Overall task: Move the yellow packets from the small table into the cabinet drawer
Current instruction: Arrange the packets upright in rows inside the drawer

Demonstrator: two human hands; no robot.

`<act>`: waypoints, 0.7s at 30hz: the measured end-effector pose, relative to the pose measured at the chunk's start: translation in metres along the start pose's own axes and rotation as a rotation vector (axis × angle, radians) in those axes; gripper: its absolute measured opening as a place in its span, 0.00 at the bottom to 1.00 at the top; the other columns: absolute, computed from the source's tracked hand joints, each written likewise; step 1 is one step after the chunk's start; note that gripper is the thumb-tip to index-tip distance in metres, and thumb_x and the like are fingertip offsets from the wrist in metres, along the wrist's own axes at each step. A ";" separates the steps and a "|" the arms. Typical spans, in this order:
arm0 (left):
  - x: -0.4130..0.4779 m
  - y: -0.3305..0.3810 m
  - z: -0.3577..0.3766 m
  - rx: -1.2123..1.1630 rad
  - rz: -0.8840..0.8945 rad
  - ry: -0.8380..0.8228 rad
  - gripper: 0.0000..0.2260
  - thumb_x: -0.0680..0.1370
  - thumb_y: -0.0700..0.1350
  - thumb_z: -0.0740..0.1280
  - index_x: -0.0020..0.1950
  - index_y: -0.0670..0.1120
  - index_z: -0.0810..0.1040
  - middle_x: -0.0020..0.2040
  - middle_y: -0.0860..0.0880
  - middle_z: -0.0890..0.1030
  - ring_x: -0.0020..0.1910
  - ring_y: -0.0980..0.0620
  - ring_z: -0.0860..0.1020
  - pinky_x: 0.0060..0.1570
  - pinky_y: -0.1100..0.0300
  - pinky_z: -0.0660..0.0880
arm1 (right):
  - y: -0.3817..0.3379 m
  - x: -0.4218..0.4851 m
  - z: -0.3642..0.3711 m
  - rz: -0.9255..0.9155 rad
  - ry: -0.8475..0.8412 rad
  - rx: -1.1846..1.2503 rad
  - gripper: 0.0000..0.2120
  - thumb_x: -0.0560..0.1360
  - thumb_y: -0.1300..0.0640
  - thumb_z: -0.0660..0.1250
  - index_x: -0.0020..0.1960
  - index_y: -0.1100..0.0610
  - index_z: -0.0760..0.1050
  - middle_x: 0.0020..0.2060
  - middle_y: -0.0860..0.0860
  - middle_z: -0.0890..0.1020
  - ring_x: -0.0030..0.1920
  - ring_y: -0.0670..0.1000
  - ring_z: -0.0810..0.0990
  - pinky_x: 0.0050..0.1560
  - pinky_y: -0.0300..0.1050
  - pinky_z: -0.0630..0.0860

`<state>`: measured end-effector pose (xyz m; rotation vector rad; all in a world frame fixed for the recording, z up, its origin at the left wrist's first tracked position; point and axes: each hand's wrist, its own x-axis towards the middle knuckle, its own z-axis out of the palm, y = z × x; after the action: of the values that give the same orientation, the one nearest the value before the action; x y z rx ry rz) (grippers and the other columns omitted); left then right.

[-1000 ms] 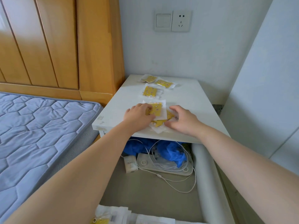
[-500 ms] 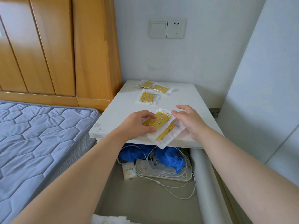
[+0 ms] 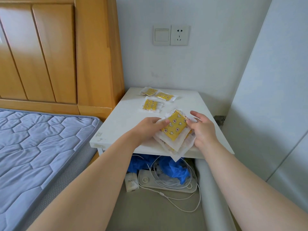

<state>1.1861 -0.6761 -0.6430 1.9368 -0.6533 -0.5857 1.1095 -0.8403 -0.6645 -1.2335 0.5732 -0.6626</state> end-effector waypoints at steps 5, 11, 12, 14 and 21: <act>0.001 0.005 0.007 0.074 -0.038 -0.014 0.14 0.77 0.54 0.67 0.53 0.45 0.81 0.50 0.49 0.84 0.51 0.49 0.81 0.58 0.55 0.75 | -0.003 -0.003 -0.004 -0.001 -0.012 0.129 0.15 0.73 0.73 0.65 0.49 0.55 0.78 0.48 0.55 0.79 0.46 0.55 0.81 0.43 0.48 0.79; -0.005 0.004 0.004 0.078 0.005 0.021 0.06 0.77 0.49 0.68 0.47 0.48 0.81 0.46 0.51 0.83 0.43 0.54 0.80 0.44 0.66 0.75 | -0.002 -0.002 -0.001 -0.045 -0.102 0.037 0.13 0.73 0.73 0.65 0.54 0.61 0.76 0.42 0.53 0.81 0.41 0.52 0.81 0.41 0.46 0.79; -0.005 0.003 0.004 0.070 0.004 0.040 0.05 0.77 0.49 0.69 0.46 0.48 0.81 0.45 0.51 0.83 0.42 0.55 0.80 0.42 0.66 0.75 | -0.001 0.000 0.000 -0.056 -0.119 0.009 0.13 0.73 0.72 0.66 0.55 0.62 0.76 0.42 0.54 0.82 0.41 0.52 0.81 0.45 0.47 0.80; -0.003 0.002 0.001 0.046 0.003 0.092 0.04 0.77 0.48 0.69 0.44 0.49 0.81 0.42 0.52 0.83 0.40 0.55 0.79 0.40 0.65 0.74 | 0.002 0.004 0.002 -0.093 -0.147 -0.078 0.10 0.73 0.68 0.68 0.53 0.61 0.77 0.42 0.53 0.83 0.43 0.52 0.82 0.50 0.49 0.79; 0.005 -0.021 -0.035 0.018 -0.004 0.556 0.08 0.77 0.47 0.68 0.39 0.47 0.74 0.34 0.52 0.75 0.31 0.55 0.71 0.28 0.64 0.64 | 0.007 0.026 0.026 -0.203 -0.143 -0.444 0.08 0.77 0.52 0.63 0.51 0.56 0.77 0.49 0.52 0.81 0.54 0.52 0.79 0.57 0.48 0.75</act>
<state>1.2169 -0.6487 -0.6479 1.9932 -0.2983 -0.0275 1.1466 -0.8409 -0.6658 -1.7577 0.4933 -0.6270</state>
